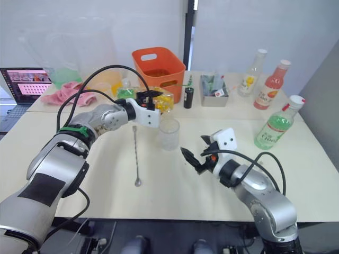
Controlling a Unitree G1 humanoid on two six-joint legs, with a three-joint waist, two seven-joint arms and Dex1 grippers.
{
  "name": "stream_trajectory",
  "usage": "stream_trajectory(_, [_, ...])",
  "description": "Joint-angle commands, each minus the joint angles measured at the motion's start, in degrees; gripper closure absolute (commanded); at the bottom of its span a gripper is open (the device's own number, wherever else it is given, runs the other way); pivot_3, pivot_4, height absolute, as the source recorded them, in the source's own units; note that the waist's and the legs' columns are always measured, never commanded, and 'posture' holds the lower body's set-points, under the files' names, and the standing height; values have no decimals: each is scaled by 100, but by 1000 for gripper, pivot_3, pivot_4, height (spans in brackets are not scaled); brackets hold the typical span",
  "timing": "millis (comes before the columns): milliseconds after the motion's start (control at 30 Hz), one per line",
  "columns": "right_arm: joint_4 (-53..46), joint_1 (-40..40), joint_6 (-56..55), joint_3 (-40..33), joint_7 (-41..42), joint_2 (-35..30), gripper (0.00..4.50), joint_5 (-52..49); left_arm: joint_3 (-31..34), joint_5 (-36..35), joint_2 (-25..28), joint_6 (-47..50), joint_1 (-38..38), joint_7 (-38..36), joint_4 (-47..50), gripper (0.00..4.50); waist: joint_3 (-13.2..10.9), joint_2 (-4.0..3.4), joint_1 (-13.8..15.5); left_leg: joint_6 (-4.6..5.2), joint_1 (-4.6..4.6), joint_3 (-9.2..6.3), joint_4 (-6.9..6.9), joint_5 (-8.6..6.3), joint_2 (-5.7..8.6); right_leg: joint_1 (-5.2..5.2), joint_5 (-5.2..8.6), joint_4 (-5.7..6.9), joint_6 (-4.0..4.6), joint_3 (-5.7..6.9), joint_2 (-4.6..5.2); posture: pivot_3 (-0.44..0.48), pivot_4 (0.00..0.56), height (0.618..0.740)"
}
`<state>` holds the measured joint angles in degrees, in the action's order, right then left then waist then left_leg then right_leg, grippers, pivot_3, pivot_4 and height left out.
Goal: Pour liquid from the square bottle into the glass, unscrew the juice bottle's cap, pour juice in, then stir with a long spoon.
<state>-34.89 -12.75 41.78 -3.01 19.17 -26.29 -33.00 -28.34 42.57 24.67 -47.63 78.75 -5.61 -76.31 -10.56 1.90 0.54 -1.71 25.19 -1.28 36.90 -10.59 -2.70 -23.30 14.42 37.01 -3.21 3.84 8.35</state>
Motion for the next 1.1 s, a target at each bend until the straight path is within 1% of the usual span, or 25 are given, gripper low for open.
stream_trajectory(33, [-272, 9, -4, -168, -14, 8, 0, -117, 85, -84, 63, -79, 495, 381, 215, 1686, 0, 0, 0, 0, 0, 0, 0, 0, 0, 0, 0, 0, 0, 0, 0, 0, 150, 739])
stream_trajectory(667, [-344, 101, -1, -197, -102, -5, 0, -249, -178, 198, -53, 150, 593, 631, 130, 1686, 0, 0, 3, -1, 0, 0, 0, 1, 0, 0, 0, 1, 0, 0, 0, 0, 150, 739])
stream_trajectory(1100, [-380, 148, -17, -176, -143, 8, 0, -271, -350, 420, -72, 293, 667, 934, 109, 1686, 0, 0, -1, -1, 0, 0, 1, 1, 0, -1, 0, 3, 0, 0, 0, 0, 150, 739])
